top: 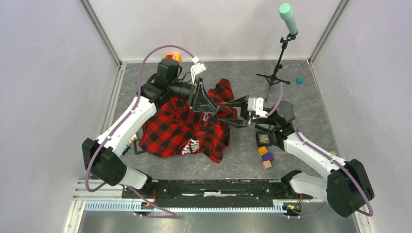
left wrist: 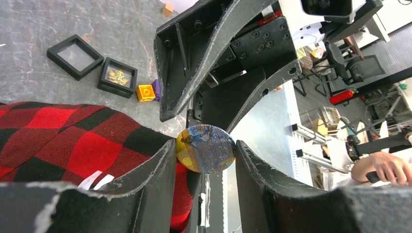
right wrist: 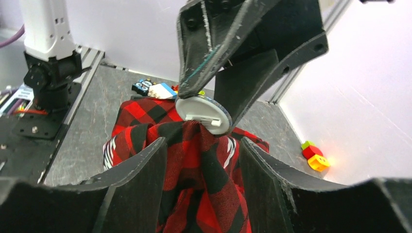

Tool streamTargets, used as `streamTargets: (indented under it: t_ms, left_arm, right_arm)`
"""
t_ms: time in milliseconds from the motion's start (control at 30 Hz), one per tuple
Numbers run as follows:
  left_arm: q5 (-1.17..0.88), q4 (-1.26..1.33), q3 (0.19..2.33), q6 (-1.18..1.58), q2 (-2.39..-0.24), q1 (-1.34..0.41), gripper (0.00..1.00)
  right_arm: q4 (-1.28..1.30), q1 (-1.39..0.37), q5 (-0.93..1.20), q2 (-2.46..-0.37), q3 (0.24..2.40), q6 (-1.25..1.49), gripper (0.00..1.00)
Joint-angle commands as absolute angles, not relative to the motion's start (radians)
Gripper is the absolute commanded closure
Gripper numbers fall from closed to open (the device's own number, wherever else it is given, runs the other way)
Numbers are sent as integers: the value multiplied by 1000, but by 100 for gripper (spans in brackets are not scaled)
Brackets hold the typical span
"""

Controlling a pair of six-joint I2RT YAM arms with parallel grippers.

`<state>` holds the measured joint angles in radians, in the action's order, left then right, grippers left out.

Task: Remove the brooch from the garment
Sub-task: Remove the brooch from the clothes.

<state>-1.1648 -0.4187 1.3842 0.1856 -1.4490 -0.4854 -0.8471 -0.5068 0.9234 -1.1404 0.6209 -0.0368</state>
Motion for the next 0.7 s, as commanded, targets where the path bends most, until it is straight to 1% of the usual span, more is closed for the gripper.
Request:
streamTargets:
  t_ms: [0, 67, 267, 500, 567, 633, 667]
  left_arm:
    - [-1246, -476, 1414, 152, -1432, -489, 75]
    - [-1254, -508, 1422, 129, -1438, -493, 76]
    - [-1266, -526, 1421, 116, -1443, -499, 76]
    - [-1260, -537, 1425, 107, -1443, -501, 75]
    - [-1255, -559, 1434, 88, -1447, -500, 75]
    - [-1245, -587, 1446, 65, -1451, -500, 73]
    - [-1239, -594, 1449, 59, -1453, -500, 73]
  right_arm:
    - [-799, -511, 1054, -1121, 680, -200, 39]
    - [-747, -511, 1061, -1123, 706, -237, 39]
    - [-721, -518, 1093, -1155, 762, -247, 40]
    - [-675, -542, 1169, -1188, 805, -262, 52]
    - [-674, -552, 1180, -1193, 811, -251, 58]
    - [-674, -558, 1181, -1194, 812, -246, 69]
    - [-673, -560, 1182, -1192, 810, -245, 78]
